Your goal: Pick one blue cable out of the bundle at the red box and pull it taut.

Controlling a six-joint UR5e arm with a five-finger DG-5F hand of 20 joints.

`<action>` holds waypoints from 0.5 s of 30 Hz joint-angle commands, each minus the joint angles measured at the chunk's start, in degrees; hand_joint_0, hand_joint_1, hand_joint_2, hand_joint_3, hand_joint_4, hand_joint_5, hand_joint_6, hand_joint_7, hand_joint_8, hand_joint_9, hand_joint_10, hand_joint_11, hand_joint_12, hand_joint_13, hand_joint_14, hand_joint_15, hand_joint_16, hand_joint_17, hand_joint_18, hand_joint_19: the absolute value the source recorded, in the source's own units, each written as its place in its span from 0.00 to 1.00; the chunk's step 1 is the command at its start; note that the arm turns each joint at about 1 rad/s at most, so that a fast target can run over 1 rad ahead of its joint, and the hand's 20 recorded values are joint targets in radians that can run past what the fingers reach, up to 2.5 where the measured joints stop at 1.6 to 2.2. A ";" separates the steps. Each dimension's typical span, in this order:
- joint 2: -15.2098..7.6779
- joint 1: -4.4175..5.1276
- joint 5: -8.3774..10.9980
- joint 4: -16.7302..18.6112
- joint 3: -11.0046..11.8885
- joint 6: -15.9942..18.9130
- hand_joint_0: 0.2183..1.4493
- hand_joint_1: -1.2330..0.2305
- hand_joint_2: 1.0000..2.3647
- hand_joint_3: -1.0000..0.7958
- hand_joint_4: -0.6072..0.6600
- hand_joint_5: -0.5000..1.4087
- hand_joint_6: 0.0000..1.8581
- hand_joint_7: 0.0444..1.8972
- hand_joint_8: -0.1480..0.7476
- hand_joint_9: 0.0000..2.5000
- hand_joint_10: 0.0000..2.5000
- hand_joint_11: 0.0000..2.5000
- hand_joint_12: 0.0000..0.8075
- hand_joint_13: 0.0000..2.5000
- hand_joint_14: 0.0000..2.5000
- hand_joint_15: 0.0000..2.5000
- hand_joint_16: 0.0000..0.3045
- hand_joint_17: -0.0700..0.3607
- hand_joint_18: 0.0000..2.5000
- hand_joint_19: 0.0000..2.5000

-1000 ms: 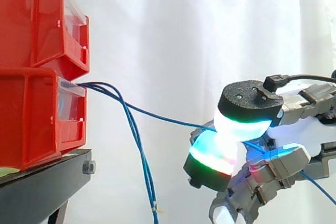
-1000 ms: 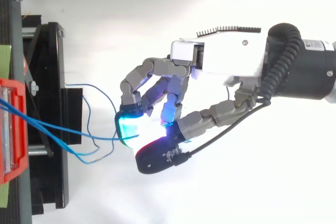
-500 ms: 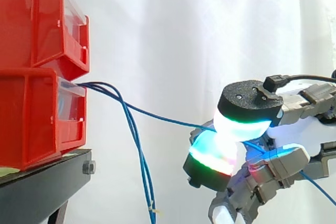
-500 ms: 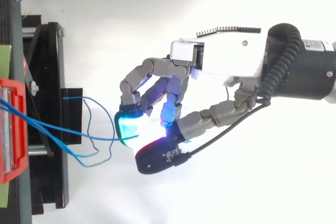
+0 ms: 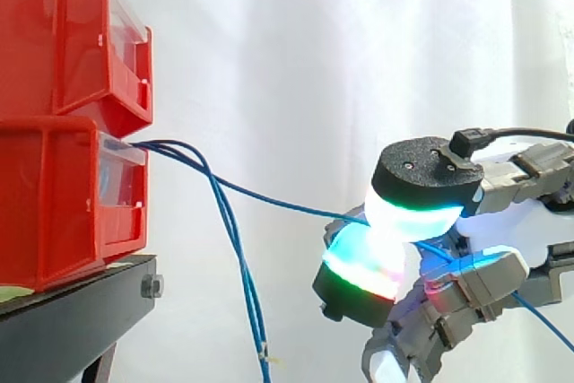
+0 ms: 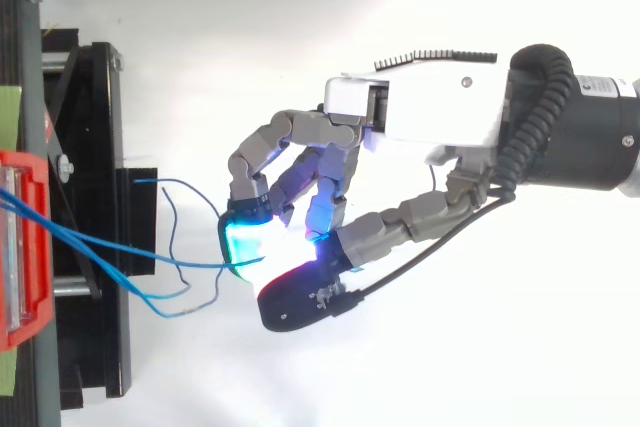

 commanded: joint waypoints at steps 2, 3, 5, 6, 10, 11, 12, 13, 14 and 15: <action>0.00 0.00 0.03 0.00 0.00 0.00 0.32 0.25 0.02 0.52 0.53 0.21 0.48 0.56 0.56 0.56 0.00 0.59 0.46 0.33 0.01 0.20 0.18 0.44 0.27 0.15; 0.00 0.00 0.03 0.00 0.00 0.00 0.32 0.26 0.02 0.52 0.53 0.21 0.48 0.56 0.56 0.56 0.00 0.59 0.46 0.33 0.01 0.20 0.18 0.44 0.27 0.15; 0.00 0.00 0.03 0.00 0.00 0.00 0.32 0.26 0.02 0.52 0.53 0.21 0.48 0.56 0.56 0.56 0.00 0.59 0.46 0.33 0.01 0.20 0.18 0.44 0.27 0.15; 0.00 0.00 -0.05 0.00 0.00 0.00 0.32 0.26 0.02 0.52 0.53 0.21 0.48 0.56 0.56 0.56 0.00 0.59 0.46 0.33 0.01 0.20 0.18 0.44 0.27 0.15; 0.00 0.00 -0.05 0.00 0.00 0.00 0.32 0.26 0.02 0.52 0.53 0.21 0.48 0.56 0.55 0.56 0.00 0.59 0.46 0.34 0.01 0.20 0.18 0.44 0.28 0.14; 0.00 0.00 0.03 0.00 0.00 0.00 0.32 0.26 0.02 0.52 0.53 0.21 0.48 0.56 0.55 0.56 0.00 0.59 0.46 0.34 0.01 0.20 0.18 0.44 0.28 0.14; 0.00 0.00 0.03 0.00 0.00 0.00 0.32 0.26 0.02 0.52 0.53 0.21 0.48 0.56 0.56 0.56 0.00 0.59 0.46 0.34 0.01 0.20 0.18 0.44 0.28 0.14; 0.00 0.00 0.03 0.00 0.00 0.00 0.32 0.26 0.02 0.52 0.53 0.21 0.48 0.56 0.56 0.56 0.00 0.59 0.46 0.34 0.01 0.20 0.18 0.44 0.28 0.14; 0.00 0.00 0.03 0.00 0.00 0.00 0.32 0.26 0.02 0.52 0.53 0.21 0.48 0.56 0.56 0.56 0.00 0.59 0.46 0.34 0.01 0.20 0.18 0.44 0.28 0.14; 0.00 0.00 0.03 0.00 0.00 0.00 0.32 0.26 0.02 0.52 0.53 0.21 0.48 0.56 0.55 0.56 0.00 0.59 0.46 0.34 0.01 0.20 0.18 0.44 0.28 0.14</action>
